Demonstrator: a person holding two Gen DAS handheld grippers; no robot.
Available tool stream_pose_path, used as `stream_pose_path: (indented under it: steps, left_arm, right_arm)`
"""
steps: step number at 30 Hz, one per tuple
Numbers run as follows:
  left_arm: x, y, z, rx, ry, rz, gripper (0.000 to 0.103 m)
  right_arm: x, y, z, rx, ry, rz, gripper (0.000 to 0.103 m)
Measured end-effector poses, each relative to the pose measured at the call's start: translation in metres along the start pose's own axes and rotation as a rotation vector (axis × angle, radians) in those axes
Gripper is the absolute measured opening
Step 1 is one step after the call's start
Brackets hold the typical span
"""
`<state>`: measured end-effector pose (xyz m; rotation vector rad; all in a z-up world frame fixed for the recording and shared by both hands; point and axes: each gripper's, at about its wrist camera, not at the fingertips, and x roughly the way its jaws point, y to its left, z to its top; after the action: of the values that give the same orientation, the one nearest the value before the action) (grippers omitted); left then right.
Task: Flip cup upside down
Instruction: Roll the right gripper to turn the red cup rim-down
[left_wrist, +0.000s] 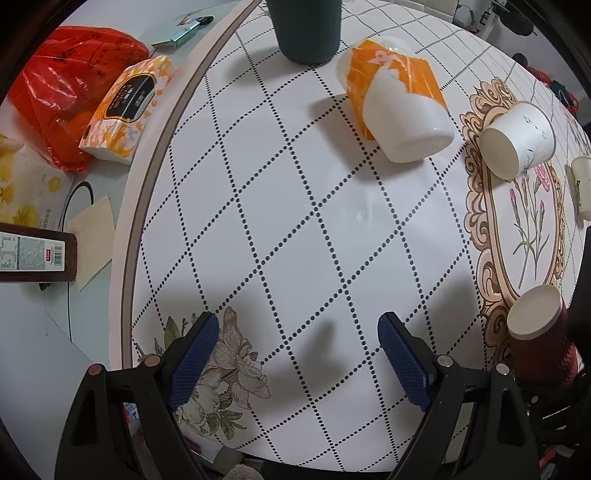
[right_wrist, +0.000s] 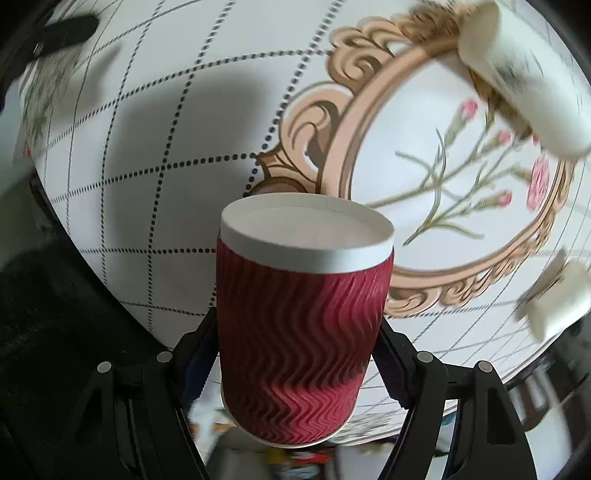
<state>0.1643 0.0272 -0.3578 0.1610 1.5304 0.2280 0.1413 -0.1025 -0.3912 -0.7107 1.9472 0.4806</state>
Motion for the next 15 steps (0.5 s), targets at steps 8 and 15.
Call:
stream_pose_path:
  steps: [8,15]
  left_arm:
    - [0.000,-0.005,0.005,0.013,0.001,-0.004,0.088]
    - [-0.003,-0.009,0.003,0.026,0.000,-0.003,0.088]
  right_arm:
    - [0.006,-0.067,-0.009,0.217,-0.002,0.143,0.078]
    - [0.012,-0.098,-0.014,0.283,-0.020,0.177,0.080]
